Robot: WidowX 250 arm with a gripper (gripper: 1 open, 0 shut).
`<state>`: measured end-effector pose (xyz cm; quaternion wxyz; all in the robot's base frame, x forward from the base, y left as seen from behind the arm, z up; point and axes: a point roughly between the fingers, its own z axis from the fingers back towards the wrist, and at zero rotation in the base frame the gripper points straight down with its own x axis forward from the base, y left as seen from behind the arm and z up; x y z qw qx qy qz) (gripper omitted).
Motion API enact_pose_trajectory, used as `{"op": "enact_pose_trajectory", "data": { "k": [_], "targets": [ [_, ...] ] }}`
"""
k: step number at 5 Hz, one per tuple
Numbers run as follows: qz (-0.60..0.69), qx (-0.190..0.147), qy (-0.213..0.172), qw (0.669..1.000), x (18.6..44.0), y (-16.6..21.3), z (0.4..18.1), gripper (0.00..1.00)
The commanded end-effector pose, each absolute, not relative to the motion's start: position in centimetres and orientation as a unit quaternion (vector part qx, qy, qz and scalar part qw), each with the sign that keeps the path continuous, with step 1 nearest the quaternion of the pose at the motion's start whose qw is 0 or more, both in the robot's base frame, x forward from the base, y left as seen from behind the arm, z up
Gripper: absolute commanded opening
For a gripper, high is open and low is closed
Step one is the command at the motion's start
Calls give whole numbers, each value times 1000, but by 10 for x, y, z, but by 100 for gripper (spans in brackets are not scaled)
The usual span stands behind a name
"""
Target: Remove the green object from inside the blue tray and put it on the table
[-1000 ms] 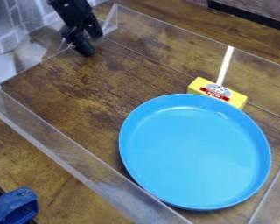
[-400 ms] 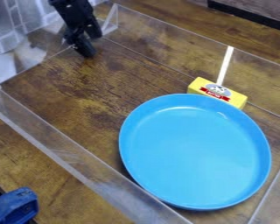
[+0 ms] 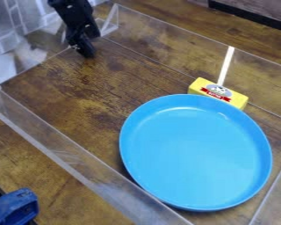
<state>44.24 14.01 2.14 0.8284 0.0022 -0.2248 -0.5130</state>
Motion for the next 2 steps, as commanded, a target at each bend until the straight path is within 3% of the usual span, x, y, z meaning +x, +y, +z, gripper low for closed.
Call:
{"op": "enact_pose_trajectory", "data": {
  "k": [1,2],
  "targets": [
    [-529,-14,-214,821,443,103,10,100],
    [-540,-17,-217,813,440,99,8,100]
  ]
}}
